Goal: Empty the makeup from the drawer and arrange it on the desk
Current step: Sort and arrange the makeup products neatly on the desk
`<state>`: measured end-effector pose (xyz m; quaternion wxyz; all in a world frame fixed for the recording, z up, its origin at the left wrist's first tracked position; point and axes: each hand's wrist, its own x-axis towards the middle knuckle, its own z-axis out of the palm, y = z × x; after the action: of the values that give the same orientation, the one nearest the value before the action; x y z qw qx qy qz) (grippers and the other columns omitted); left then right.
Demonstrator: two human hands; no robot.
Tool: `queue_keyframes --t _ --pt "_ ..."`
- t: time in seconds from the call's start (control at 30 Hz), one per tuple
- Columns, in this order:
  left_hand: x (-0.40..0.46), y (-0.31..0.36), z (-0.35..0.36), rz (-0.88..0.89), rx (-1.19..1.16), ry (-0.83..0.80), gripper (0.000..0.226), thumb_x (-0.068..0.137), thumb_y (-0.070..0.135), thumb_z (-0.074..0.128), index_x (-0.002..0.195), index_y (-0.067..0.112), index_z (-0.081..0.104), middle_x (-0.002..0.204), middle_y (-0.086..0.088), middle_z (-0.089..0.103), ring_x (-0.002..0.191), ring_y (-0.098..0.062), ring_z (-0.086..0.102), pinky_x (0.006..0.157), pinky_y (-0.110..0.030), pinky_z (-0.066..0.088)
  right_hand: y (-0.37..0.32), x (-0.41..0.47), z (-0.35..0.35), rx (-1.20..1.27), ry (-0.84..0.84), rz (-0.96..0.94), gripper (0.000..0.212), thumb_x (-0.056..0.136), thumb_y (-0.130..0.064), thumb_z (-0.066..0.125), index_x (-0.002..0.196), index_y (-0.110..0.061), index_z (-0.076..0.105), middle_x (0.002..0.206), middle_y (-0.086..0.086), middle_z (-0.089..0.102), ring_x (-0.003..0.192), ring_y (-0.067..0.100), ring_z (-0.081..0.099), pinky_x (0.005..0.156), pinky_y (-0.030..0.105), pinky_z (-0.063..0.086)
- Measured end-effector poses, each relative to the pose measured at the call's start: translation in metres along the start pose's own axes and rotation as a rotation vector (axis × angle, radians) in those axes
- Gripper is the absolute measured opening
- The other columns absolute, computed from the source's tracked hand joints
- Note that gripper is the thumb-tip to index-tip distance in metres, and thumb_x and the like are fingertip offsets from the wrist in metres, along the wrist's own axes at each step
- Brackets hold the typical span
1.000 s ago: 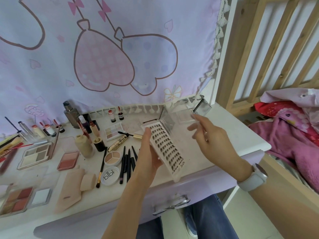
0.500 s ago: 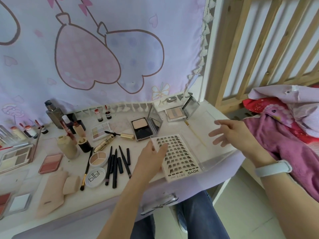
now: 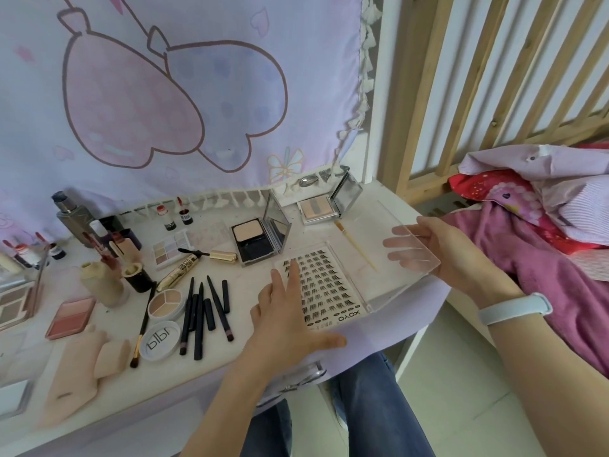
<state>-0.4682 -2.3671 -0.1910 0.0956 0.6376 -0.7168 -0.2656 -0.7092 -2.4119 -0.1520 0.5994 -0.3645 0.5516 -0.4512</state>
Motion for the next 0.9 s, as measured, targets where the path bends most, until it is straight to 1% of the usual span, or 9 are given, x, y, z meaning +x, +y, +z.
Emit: queue_keyframes --t 0.13,0.2,0.3,0.5,0.57,0.67,0.73,0.83,0.9 --pt "0.004 -0.003 0.005 0.036 -0.07 0.09 0.127 0.064 0.055 0.075 0.144 0.025 -0.019 0.156 -0.005 -0.008 0.14 -0.023 -0.006 0.113 -0.045 0.003 0.001 -0.002 -0.002 -0.16 -0.078 -0.078 0.023 0.095 -0.015 0.046 0.117 -0.011 0.054 0.103 0.009 0.07 0.084 0.028 0.07 0.063 0.027 0.058" --pt "0.004 -0.003 0.008 0.058 -0.11 0.131 0.124 0.067 0.051 0.075 0.144 0.027 -0.018 0.156 -0.002 -0.007 0.14 -0.021 -0.005 0.114 -0.046 0.004 0.002 -0.001 -0.002 -0.174 -0.091 -0.12 0.028 0.094 -0.003 0.044 0.12 -0.011 0.051 0.105 0.008 0.069 0.081 0.027 0.071 0.062 0.026 0.058" --pt "0.004 0.001 0.012 0.115 -0.155 0.22 0.12 0.069 0.047 0.075 0.144 0.03 -0.017 0.154 -0.001 -0.004 0.139 -0.02 -0.002 0.115 -0.049 0.011 0.002 -0.001 -0.006 -0.143 -0.055 -0.188 0.031 0.095 0.001 0.039 0.123 -0.009 0.048 0.105 0.007 0.069 0.076 0.025 0.071 0.057 0.023 0.057" --pt "0.015 0.036 0.013 0.244 -0.233 0.235 0.11 0.078 0.037 0.07 0.144 0.03 -0.018 0.153 0.003 -0.019 0.14 -0.018 -0.009 0.114 -0.046 0.009 -0.005 -0.005 -0.032 -0.018 0.149 -0.285 0.033 0.089 0.001 0.046 0.121 -0.003 0.054 0.093 0.001 0.073 0.069 0.021 0.071 0.052 0.018 0.053" --pt "0.029 0.052 0.013 0.286 -0.245 0.226 0.106 0.078 0.033 0.07 0.146 0.028 -0.012 0.154 0.0 -0.015 0.14 -0.019 -0.004 0.113 -0.043 0.011 -0.013 -0.008 -0.043 -0.026 0.234 -0.34 0.032 0.088 0.004 0.043 0.115 -0.002 0.059 0.085 0.003 0.074 0.069 0.021 0.071 0.055 0.02 0.055" --pt "0.056 0.075 0.018 0.336 -0.255 0.208 0.1 0.075 0.031 0.07 0.146 0.027 0.0 0.153 -0.004 0.001 0.137 -0.03 0.014 0.111 -0.048 0.022 -0.026 -0.01 -0.059 -0.062 0.394 -0.409 0.031 0.086 0.005 0.045 0.103 -0.009 0.066 0.075 0.0 0.073 0.069 0.013 0.07 0.06 0.02 0.056" --pt "0.069 0.09 0.023 0.347 -0.245 0.189 0.099 0.074 0.032 0.071 0.145 0.027 0.004 0.152 -0.008 0.006 0.135 -0.033 0.02 0.107 -0.053 0.028 -0.035 -0.007 -0.069 -0.112 0.485 -0.437 0.023 0.089 -0.001 0.05 0.1 -0.012 0.067 0.084 0.003 0.07 0.072 0.009 0.067 0.062 0.019 0.054" --pt "0.086 0.108 0.031 0.345 -0.163 0.148 0.103 0.076 0.035 0.071 0.147 0.025 -0.004 0.155 -0.009 -0.005 0.141 -0.028 0.012 0.109 -0.054 0.02 -0.046 -0.001 -0.081 -0.194 0.527 -0.452 0.021 0.09 -0.008 0.054 0.105 -0.003 0.067 0.097 0.011 0.068 0.063 -0.002 0.062 0.054 0.01 0.047" --pt "0.093 0.115 0.035 0.336 -0.092 0.129 0.103 0.079 0.037 0.069 0.146 0.023 -0.008 0.155 -0.009 -0.008 0.14 -0.025 0.016 0.108 -0.05 0.015 -0.049 0.004 -0.09 -0.251 0.55 -0.446 0.021 0.09 -0.007 0.052 0.104 -0.001 0.067 0.103 0.014 0.067 0.073 0.004 0.058 0.066 0.014 0.046"
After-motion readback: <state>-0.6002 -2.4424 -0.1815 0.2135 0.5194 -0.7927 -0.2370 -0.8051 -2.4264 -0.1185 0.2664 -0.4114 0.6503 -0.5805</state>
